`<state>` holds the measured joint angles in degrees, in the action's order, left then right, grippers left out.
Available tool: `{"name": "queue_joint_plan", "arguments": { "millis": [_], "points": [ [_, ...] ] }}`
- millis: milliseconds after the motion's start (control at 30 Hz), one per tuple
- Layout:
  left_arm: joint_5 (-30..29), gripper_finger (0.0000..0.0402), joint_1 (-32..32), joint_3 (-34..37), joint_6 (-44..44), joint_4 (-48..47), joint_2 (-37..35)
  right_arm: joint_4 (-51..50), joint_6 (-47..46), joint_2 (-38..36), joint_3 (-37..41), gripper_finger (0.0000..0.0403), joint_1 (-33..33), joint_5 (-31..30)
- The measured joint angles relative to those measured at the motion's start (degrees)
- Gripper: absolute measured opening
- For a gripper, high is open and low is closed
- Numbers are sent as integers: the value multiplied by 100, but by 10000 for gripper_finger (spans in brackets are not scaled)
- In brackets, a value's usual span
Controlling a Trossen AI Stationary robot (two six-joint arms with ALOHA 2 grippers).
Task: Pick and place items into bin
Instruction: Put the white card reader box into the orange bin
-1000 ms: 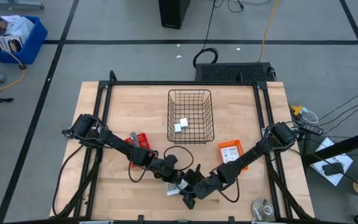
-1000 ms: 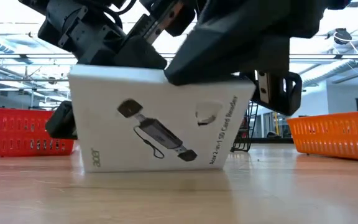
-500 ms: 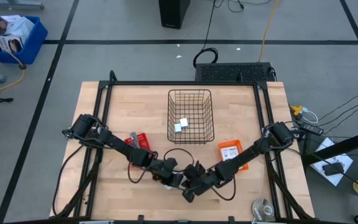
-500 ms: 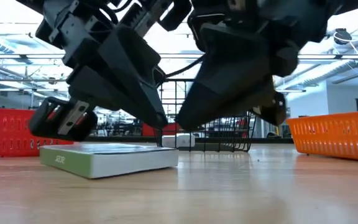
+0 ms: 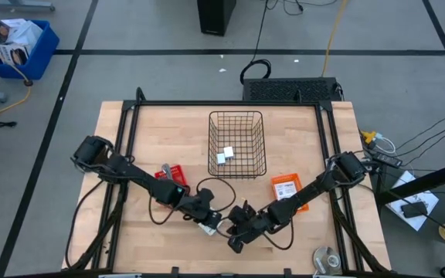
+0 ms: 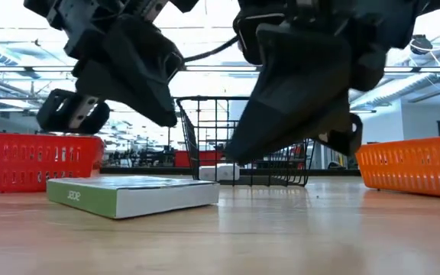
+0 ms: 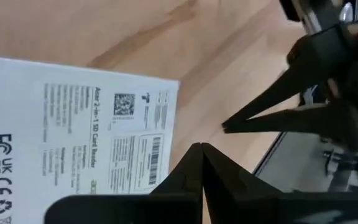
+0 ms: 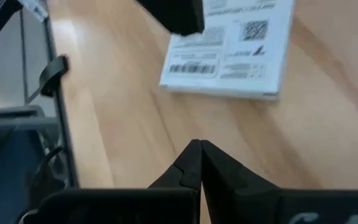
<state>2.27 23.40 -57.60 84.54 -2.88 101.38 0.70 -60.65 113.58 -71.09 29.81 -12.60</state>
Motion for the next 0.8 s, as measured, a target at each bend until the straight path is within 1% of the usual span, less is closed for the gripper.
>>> {"name": "queue_joint_plan", "arguments": {
  "millis": [67,133,200,267,300,400,467,533,633,700,800],
  "points": [
    [-42,2,7,0,-91,-96,2,-41,16,-65,0,0,-14,95],
    [58,2,-23,-11,-89,-111,3,-46,30,-93,-57,0,-21,210],
    [143,2,-39,-169,-169,-314,-47,-231,56,-191,-52,0,-12,208],
    [150,2,-4,-477,-481,-674,-68,-310,108,-321,-56,0,23,175],
    [126,2,22,-657,-687,-1033,-68,-436,156,-416,-57,0,52,97],
    [-30,1,74,-1112,-1154,-2658,-47,-802,277,-707,-61,0,117,-140],
    [-243,1,63,-1207,-1313,-3269,-28,-1121,316,-879,-59,0,156,-278],
    [-346,1,17,-1209,-1466,-3477,-24,-1312,324,-982,-63,0,154,-381],
    [-344,1,-69,-1124,-1803,-3369,-20,-1664,262,-1021,-59,0,123,-393],
    [-301,1,-146,-1010,-1799,-3305,101,-1907,158,-1012,-55,0,117,-389],
    [-381,1,-192,-852,-1702,-3344,182,-1973,112,-1012,-55,0,115,-398]
  ]
}}
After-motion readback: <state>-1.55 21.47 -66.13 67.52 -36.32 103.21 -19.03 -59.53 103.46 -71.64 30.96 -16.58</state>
